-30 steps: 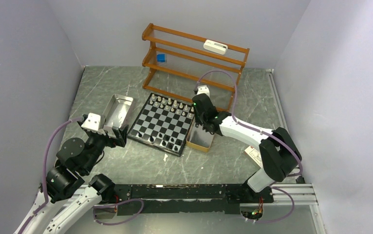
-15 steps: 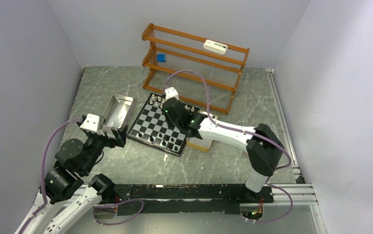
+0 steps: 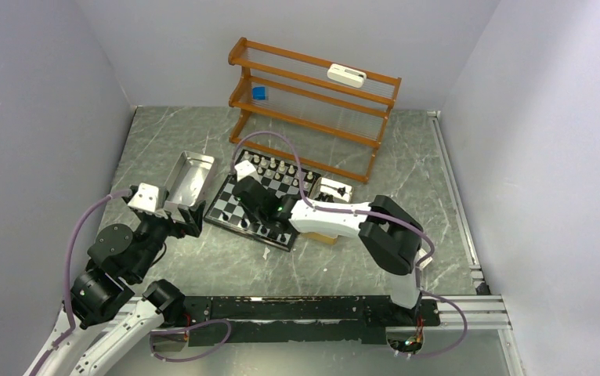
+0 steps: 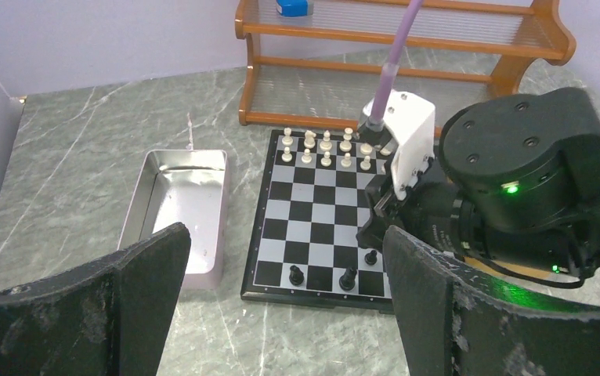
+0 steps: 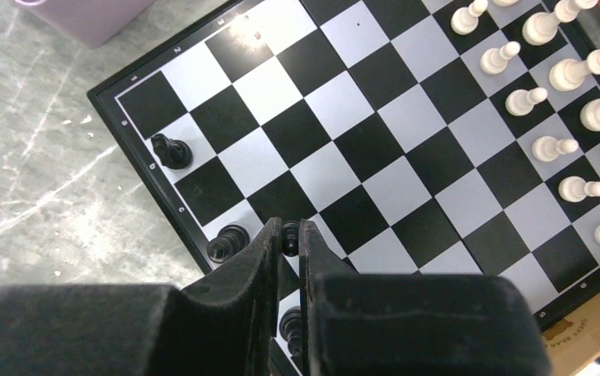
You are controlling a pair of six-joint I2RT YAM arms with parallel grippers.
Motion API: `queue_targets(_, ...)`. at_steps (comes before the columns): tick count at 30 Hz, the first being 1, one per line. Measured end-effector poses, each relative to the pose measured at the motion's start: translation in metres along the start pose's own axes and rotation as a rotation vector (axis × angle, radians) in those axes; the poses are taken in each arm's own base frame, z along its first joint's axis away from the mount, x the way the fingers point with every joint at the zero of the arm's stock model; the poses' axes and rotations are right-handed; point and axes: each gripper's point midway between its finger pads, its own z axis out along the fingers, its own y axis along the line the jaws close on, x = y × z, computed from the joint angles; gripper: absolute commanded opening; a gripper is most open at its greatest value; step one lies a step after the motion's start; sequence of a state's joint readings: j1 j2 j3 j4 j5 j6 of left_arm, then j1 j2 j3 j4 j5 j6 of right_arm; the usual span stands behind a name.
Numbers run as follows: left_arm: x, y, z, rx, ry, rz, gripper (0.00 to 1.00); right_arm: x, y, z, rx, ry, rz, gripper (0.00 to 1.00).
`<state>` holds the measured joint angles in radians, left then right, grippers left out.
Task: Set up the chess pieces on the board
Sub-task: Place the chess piece on the chessboard.
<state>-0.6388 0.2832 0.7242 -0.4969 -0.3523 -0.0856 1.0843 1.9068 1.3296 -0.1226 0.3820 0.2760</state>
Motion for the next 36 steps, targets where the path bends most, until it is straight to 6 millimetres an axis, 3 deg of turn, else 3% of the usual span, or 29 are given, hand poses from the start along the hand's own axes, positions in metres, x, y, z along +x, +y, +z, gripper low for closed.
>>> queue_targets(7, 0.000, 0.000, 0.000, 0.001, 0.000, 0.000, 0.97, 0.013, 0.003, 0.018, 0.010, 0.030, -0.020, 0.14)
queue_targets(20, 0.000, -0.001, 0.000, 0.005, 0.000, 0.000, 0.97, 0.021, 0.008, 0.030, 0.012, 0.040, -0.031, 0.14)
queue_targets(36, 0.000, -0.001, 0.000, 0.006, 0.001, 0.000, 0.98, 0.028, 0.010, 0.035, 0.006, 0.054, -0.033, 0.15)
